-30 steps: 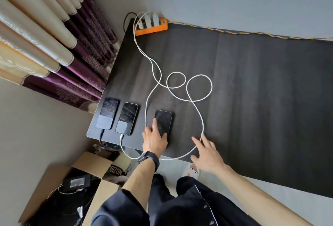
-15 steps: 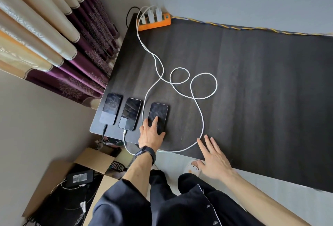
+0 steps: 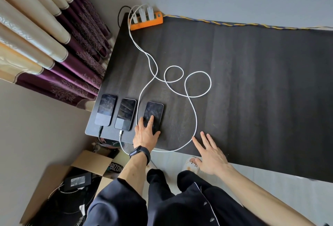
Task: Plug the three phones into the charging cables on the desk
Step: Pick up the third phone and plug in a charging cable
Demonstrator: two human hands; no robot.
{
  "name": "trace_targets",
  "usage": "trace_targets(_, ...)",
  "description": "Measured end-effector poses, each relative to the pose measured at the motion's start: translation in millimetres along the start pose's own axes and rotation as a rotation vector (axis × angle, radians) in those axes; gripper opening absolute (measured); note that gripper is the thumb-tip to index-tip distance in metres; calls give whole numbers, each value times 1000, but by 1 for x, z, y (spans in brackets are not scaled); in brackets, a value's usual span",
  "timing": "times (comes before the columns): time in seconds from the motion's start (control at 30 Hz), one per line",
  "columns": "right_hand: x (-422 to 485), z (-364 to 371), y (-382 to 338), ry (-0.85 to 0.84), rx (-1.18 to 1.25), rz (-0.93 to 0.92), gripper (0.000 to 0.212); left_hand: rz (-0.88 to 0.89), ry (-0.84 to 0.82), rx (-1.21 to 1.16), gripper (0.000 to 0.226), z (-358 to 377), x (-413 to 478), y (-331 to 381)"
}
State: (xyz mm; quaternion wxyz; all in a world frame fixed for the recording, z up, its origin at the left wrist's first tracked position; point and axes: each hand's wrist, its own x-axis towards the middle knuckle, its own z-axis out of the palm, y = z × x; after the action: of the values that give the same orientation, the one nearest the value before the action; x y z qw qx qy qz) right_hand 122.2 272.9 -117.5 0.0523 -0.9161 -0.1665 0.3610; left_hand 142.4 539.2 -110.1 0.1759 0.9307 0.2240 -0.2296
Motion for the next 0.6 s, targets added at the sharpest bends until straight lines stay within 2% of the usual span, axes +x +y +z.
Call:
trace_targets(0.27,-1,-6,4,7,99,29,80,30,-35,13,75,1,0,-6)
trace_targets(0.47,-13,9,-9,123,259,119,73,178,4,91,61,3,-9,-14)
trace_targets(0.6,-26,27,-10,205,352,232,68,368,-1,123,59,6,-28,4)
